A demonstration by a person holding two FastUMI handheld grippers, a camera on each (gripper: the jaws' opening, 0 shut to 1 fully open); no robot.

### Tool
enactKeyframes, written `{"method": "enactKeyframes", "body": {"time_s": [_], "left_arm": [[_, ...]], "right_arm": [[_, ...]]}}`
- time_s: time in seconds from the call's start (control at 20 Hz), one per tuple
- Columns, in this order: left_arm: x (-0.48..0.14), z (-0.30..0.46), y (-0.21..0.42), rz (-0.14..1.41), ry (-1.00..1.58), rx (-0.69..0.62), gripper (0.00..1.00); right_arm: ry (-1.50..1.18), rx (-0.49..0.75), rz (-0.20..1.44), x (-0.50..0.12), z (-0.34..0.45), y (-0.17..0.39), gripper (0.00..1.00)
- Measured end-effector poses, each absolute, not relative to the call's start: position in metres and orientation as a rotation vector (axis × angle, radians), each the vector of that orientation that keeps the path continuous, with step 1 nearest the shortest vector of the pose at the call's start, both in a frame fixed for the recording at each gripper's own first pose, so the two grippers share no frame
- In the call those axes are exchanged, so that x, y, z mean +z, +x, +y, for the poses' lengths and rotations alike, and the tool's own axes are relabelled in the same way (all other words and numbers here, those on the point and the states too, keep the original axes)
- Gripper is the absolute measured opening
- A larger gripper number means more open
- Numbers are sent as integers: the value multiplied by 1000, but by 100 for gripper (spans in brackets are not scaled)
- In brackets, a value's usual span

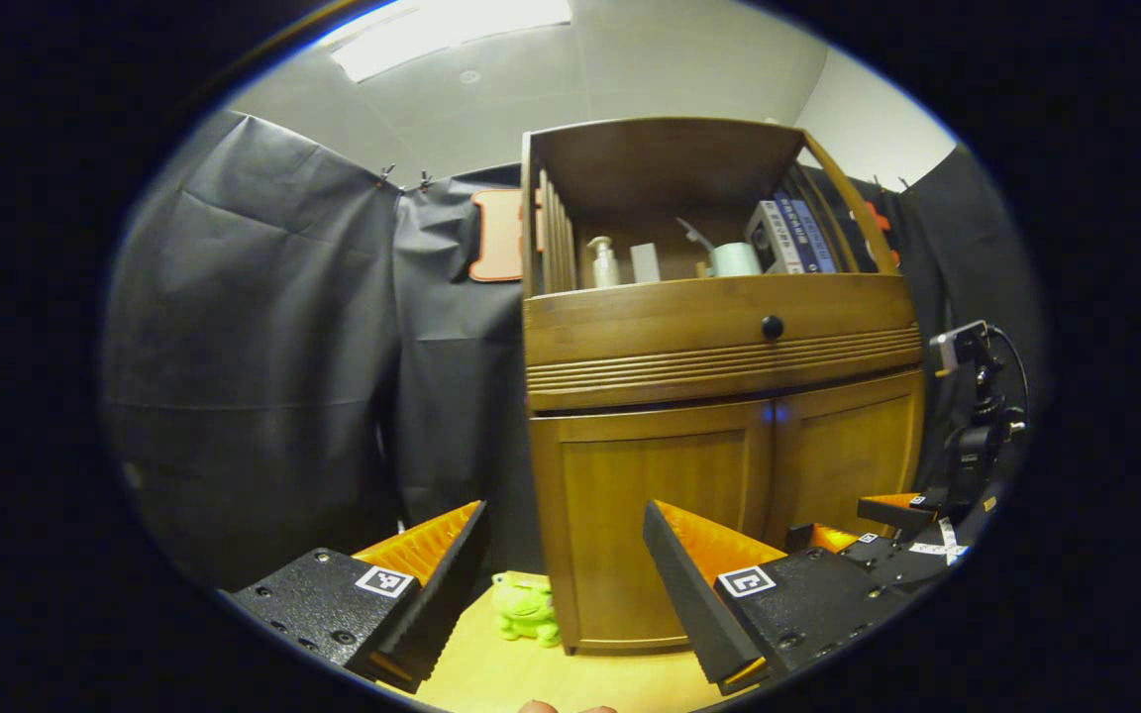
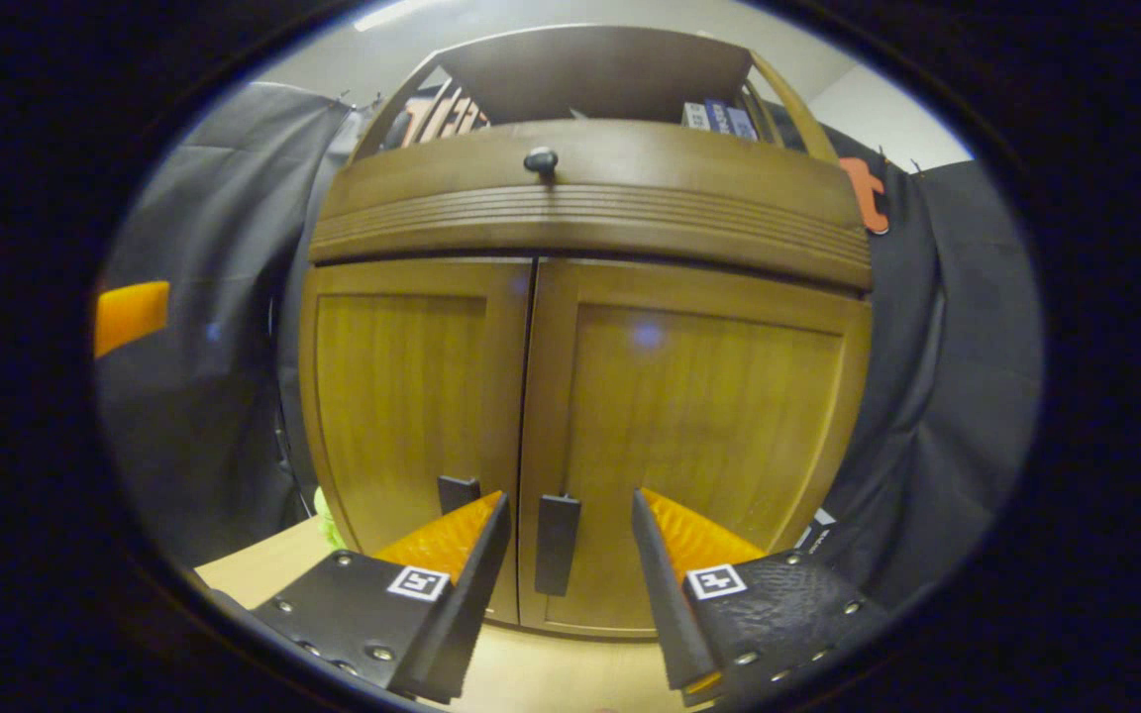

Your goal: Open the right door of the double-door shoe cabinet with the right hand, and open the left door with the left hand.

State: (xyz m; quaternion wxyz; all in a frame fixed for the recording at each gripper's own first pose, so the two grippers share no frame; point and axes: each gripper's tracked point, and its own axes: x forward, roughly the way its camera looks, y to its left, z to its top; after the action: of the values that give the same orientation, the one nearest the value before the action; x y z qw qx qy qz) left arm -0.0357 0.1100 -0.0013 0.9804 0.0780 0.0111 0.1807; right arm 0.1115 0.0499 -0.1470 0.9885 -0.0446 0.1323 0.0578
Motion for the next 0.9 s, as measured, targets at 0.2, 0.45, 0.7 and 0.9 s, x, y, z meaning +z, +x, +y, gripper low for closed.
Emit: {"method": "enactKeyframes", "body": {"time_s": [0.2, 0.45, 0.7, 0.9], "left_arm": [[-6, 142, -52, 54, 172, 469, 93], [-2, 165, -66, 69, 198, 547, 92], [1, 167, -70, 66, 200, 547, 93], [5, 160, -68, 51, 195, 513, 93]], "right_arm": [[-91, 91, 326, -176, 55, 143, 71], [-41, 56, 365, -191, 57, 163, 34], [12, 4, 363, -189, 56, 153, 26], [6, -39, 337, -183, 53, 149, 26]]}}
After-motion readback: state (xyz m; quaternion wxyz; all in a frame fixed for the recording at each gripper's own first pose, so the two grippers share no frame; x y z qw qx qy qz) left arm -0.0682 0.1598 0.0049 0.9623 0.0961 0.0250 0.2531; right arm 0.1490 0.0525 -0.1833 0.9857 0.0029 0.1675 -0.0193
